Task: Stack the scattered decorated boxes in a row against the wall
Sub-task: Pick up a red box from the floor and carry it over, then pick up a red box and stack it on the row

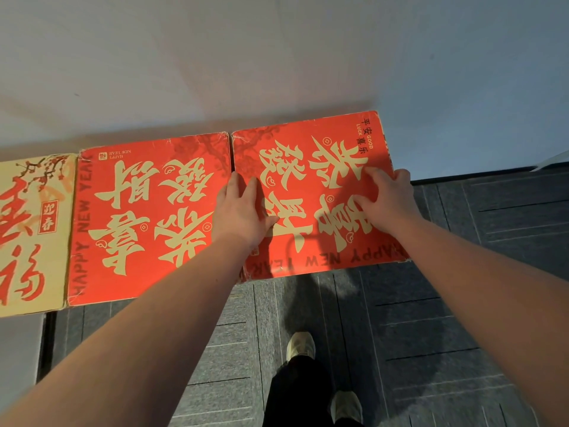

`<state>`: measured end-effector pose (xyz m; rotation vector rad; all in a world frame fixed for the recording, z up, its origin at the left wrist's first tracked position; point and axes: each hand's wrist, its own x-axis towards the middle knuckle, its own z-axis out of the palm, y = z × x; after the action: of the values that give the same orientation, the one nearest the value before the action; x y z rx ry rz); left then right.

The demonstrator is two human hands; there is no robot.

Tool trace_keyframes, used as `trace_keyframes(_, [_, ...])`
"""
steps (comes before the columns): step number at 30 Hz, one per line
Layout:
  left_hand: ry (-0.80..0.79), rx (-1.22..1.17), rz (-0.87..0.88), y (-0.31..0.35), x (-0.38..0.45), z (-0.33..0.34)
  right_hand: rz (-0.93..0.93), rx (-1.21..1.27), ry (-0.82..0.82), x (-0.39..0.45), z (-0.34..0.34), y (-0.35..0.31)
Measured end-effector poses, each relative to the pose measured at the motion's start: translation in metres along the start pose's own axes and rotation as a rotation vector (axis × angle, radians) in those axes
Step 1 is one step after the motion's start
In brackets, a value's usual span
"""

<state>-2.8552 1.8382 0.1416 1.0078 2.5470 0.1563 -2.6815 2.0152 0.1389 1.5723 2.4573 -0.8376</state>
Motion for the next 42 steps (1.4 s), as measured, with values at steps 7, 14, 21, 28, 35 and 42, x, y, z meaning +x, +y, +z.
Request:
trace_keyframes(7, [-0.066, -0.009, -0.019, -0.012, -0.004, 0.002, -0.013, -0.024, -0.025, -0.001, 0.009, -0.007])
trace_keyframes(14, [-0.113, -0.027, -0.049, -0.008, -0.011, -0.003, -0.017, -0.129, -0.091, 0.001, 0.009, -0.001])
trace_keyframes(21, [-0.178, -0.003, -0.081, -0.003, -0.045, -0.058, -0.185, -0.111, -0.122, -0.037, -0.027, -0.032])
trace_keyframes(28, [-0.194, 0.068, -0.090, 0.021, -0.140, -0.156, -0.412, -0.202, -0.165, -0.114, -0.118, -0.073])
trace_keyframes(35, [-0.023, 0.074, -0.190, 0.038, -0.284, -0.242, -0.691, -0.340, -0.185, -0.230, -0.203, -0.125])
trace_keyframes(42, [0.077, -0.007, -0.399, 0.022, -0.432, -0.274, -1.017, -0.468, -0.267, -0.371, -0.206, -0.183])
